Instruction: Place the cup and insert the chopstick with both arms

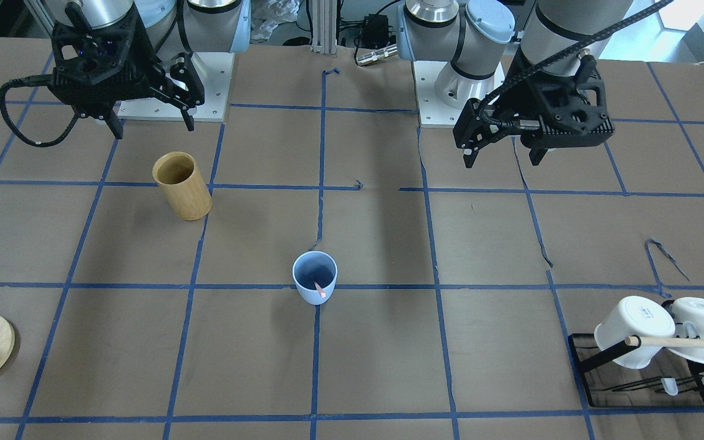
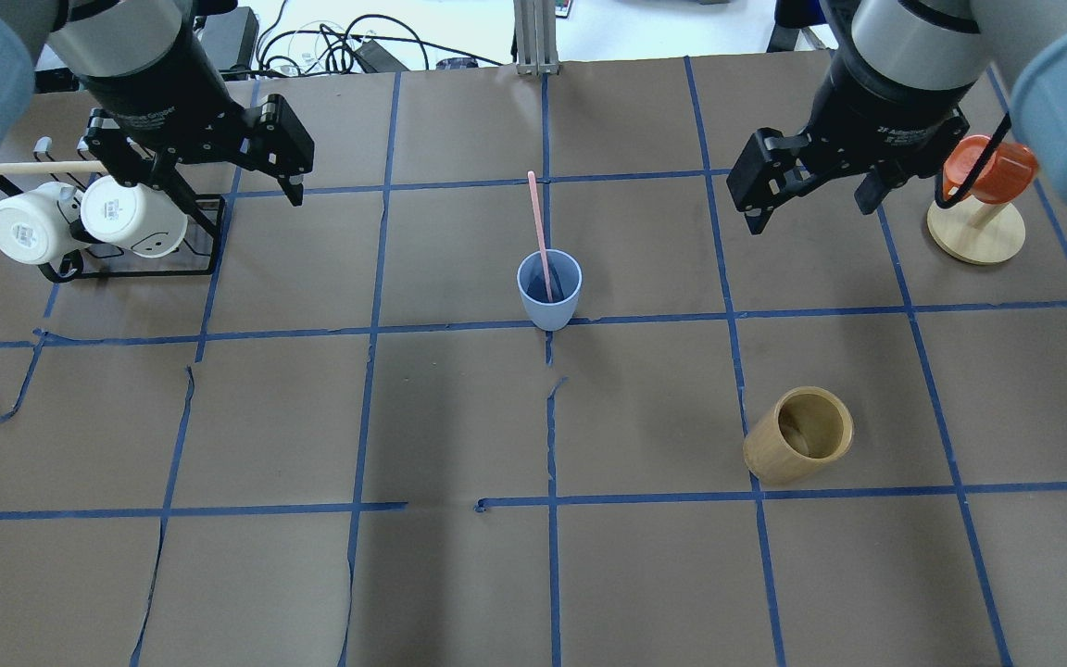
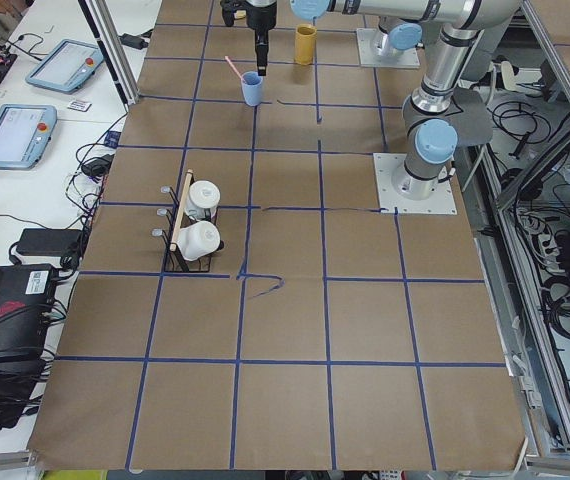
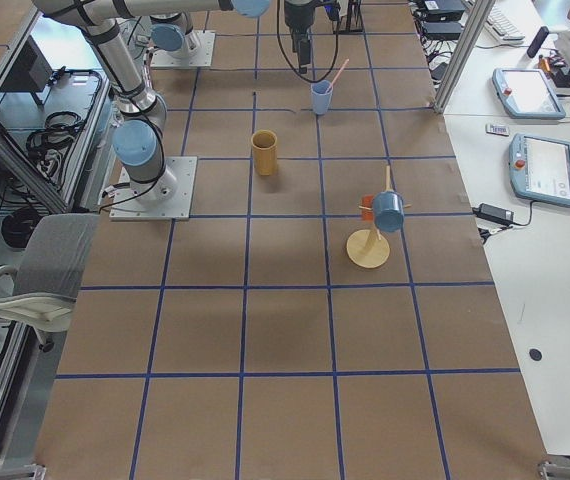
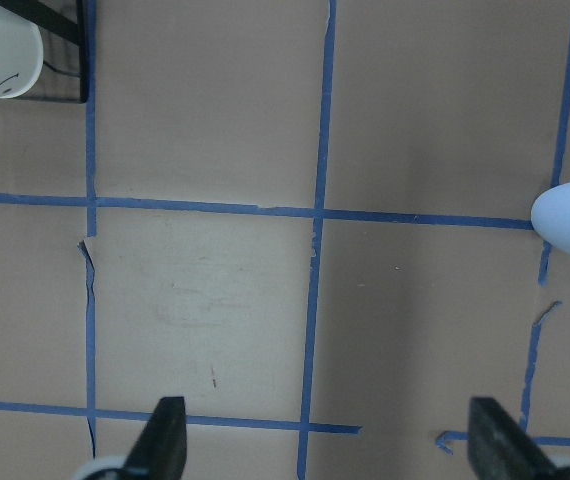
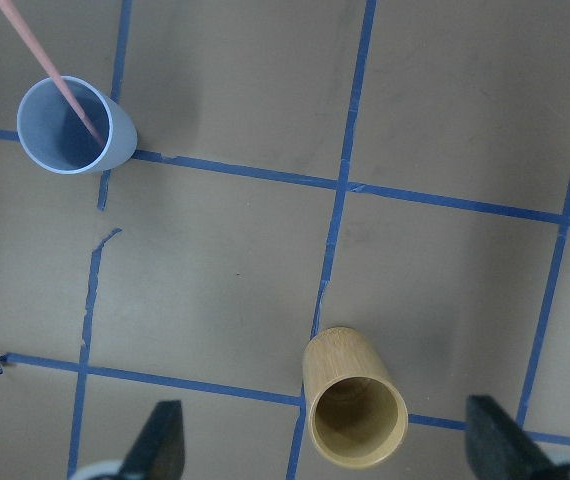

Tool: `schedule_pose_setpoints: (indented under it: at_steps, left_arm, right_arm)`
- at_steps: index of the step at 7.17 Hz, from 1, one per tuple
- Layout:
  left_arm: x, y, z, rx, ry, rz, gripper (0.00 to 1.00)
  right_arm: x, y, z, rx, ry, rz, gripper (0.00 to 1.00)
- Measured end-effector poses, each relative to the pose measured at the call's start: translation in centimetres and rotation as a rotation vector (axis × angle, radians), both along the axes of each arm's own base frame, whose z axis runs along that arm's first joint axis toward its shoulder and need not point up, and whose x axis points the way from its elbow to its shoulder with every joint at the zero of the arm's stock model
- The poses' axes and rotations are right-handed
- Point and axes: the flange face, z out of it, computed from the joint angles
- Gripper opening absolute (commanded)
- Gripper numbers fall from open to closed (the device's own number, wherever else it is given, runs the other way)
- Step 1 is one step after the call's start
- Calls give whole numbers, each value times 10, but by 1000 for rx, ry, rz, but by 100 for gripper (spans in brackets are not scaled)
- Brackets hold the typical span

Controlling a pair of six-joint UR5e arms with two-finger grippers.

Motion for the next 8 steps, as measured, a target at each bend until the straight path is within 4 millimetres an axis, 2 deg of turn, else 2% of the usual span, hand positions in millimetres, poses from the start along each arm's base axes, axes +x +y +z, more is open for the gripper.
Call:
schedule_pose_setpoints:
  at_steps: [8]
  left_arm:
    - [1, 8, 5, -9, 2, -5, 100]
  right_arm:
    - [-1, 1, 6, -25, -1, -85, 100]
